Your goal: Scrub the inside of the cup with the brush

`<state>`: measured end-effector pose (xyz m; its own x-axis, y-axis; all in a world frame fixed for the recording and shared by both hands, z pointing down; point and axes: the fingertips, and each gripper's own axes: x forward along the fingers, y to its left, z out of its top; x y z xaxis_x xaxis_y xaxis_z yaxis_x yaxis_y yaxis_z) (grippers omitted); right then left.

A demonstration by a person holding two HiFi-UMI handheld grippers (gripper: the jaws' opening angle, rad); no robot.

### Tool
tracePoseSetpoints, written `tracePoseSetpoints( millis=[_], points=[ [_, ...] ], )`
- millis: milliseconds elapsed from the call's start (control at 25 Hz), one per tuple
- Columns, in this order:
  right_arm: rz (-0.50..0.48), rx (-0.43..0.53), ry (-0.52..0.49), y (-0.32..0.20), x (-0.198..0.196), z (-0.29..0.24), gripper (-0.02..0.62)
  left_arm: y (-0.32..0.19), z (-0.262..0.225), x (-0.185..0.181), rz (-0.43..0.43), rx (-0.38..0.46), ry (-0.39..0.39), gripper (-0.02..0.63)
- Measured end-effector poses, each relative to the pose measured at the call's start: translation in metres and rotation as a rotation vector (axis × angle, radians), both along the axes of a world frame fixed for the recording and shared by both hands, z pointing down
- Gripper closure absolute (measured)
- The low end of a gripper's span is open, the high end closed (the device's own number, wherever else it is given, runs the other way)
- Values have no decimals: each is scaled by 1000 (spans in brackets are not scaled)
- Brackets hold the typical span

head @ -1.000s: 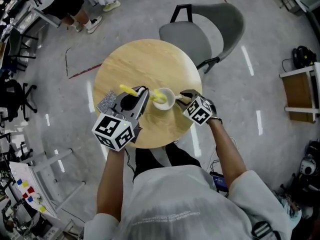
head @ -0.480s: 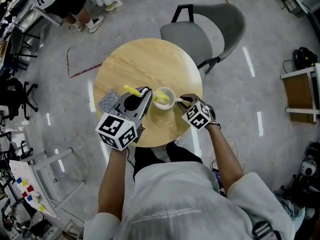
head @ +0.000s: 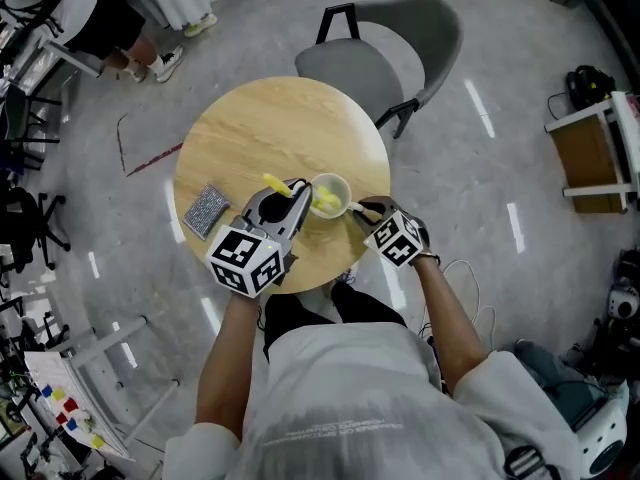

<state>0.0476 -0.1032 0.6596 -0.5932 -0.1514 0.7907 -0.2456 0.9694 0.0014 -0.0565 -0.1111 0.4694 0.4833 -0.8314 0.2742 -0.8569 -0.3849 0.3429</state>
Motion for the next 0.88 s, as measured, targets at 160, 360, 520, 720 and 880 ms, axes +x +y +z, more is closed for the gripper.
tracePoseSetpoints(
  millis=[160, 360, 520, 720, 880],
  points=[
    [50, 19, 1, -2, 15, -1, 499, -9, 17, 21, 50, 8, -45, 557],
    [126, 47, -10, -7, 29, 1, 497, -12, 35, 50, 191, 92, -172, 557],
    [150, 52, -25, -8, 29, 0, 497, -16, 52, 55, 175, 126, -243, 557],
    [164, 57, -28, -7, 30, -2, 497, -23, 54, 46, 6, 136, -81, 557],
    [166, 56, -26, -7, 29, -1, 497, -23, 55, 50, 2, 118, -89, 557]
  ],
)
